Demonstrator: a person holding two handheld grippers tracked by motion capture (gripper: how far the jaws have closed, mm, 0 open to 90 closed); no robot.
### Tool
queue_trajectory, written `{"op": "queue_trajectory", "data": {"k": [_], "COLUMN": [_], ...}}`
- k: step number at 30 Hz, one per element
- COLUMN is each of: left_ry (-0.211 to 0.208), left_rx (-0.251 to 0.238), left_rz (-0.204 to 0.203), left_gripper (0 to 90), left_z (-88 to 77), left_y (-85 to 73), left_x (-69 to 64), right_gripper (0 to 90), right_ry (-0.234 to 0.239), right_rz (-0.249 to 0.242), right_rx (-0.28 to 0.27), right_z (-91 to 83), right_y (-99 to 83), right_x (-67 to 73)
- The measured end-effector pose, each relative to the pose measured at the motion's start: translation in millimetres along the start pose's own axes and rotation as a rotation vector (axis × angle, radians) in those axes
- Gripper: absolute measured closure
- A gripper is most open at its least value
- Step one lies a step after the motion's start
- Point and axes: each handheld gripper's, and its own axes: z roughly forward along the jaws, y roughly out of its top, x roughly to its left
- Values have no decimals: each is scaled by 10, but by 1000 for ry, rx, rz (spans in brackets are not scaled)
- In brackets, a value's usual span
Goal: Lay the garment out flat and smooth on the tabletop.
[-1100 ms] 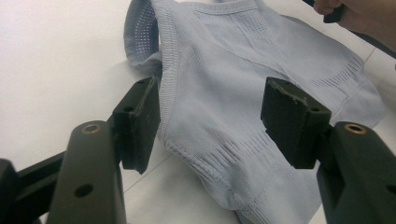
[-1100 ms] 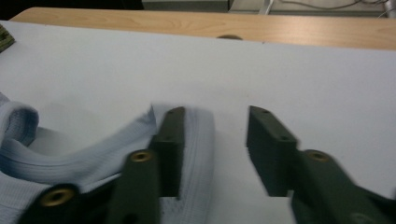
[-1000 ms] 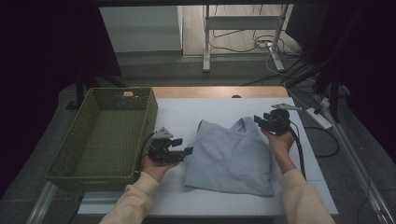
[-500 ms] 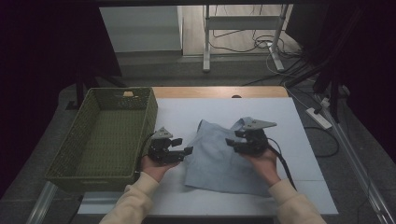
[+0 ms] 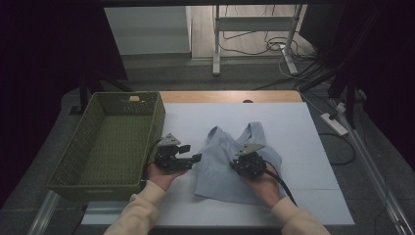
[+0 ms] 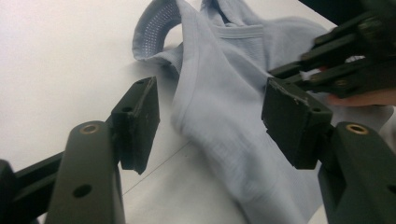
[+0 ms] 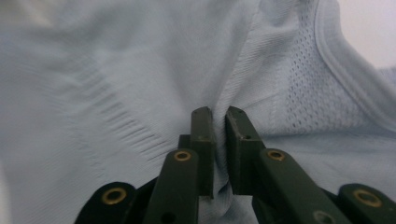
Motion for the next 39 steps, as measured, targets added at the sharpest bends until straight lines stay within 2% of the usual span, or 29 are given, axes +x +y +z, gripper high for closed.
{"op": "queue_trajectory", "data": {"k": [4, 7, 13, 15, 17, 23, 28, 30, 33, 35, 39], "left_ry": [-1, -1, 0, 0, 0, 1, 2, 3, 4, 3, 2], "left_rx": [0, 1, 2, 4, 5, 2, 2, 1, 0, 0, -6], "left_rz": [0, 0, 0, 0, 0, 0, 0, 0, 0, -3, -6], "left_gripper": [367, 367, 366, 365, 365, 363, 362, 362, 362, 362, 362], "left_z": [2, 0, 7, 7, 8, 5, 3, -2, -3, 4, 3], "left_y": [-1, -1, -2, -2, -1, -2, -2, -1, -1, -1, 3], "left_x": [-1, -2, -3, -3, -5, -5, -4, -3, -2, -3, -5], "right_gripper": [827, 825, 820, 789, 770, 744, 645, 598, 560, 555, 552], "right_ry": [56, 75, 71, 38, 13, 43, 75, 81, 54, 47, 18], "right_rz": [7, 0, -5, -10, -11, 28, 57, 71, 105, 144, 186], "right_rx": [-17, -17, -13, -16, -9, -17, -52, -90, -145, -179, -202], "right_z": [-76, -99, -67, -47, -5, 0, -47, -93, -160, -164, -41], "right_y": [-46, -79, -114, -118, -131, -138, -119, -99, -16, 78, 313], "right_x": [138, 217, 261, 245, 217, 169, 119, 79, -41, -156, -355]}}
